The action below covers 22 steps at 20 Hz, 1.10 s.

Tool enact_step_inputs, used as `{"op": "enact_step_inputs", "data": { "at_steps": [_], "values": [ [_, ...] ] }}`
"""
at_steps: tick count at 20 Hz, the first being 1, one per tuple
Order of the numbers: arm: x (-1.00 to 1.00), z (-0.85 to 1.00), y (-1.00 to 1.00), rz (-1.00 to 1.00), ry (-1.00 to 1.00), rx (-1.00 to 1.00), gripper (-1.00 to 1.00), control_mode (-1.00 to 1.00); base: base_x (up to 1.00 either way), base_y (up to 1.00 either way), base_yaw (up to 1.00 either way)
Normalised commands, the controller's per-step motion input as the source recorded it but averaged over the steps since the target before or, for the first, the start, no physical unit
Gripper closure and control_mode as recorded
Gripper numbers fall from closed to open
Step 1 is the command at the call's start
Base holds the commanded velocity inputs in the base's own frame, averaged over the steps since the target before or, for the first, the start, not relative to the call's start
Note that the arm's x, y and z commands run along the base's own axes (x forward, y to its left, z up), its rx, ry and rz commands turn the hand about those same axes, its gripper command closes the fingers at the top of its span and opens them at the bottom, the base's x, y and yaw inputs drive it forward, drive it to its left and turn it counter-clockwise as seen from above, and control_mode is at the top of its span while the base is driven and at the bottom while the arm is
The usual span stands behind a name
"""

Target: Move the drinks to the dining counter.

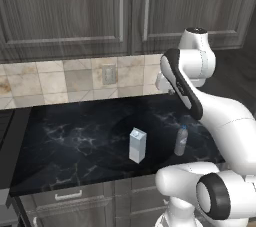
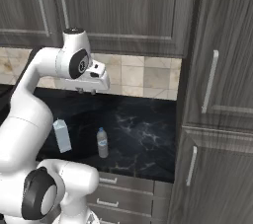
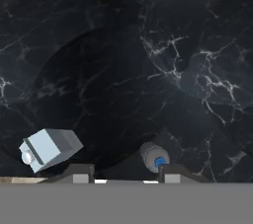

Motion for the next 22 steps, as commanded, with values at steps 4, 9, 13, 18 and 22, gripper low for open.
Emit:
{"op": "enact_step_inputs", "data": {
  "at_steps": [4, 9, 13, 18, 22],
  "values": [
    [-0.14, 0.00, 0.11, 0.00, -0.01, 0.00, -1.00, -1.00, 0.00, 0.00, 0.00],
    [-0.19, -0.25, 0.44, 0.04, 0.00, 0.00, -1.00, -1.00, 0.00, 0.00, 0.00],
    [-0.14, -0.48, 0.47, 0.14, 0.01, 0.00, -1.00, -1.00, 0.00, 0.00, 0.00],
    [-0.02, -0.44, 0.44, 0.15, 0.03, 0.00, -1.00, -1.00, 0.00, 0.00, 0.00],
    [0.00, -0.32, 0.34, 0.15, 0.08, 0.00, -1.00, -1.00, 0.00, 0.00, 0.00]
  ]
}}
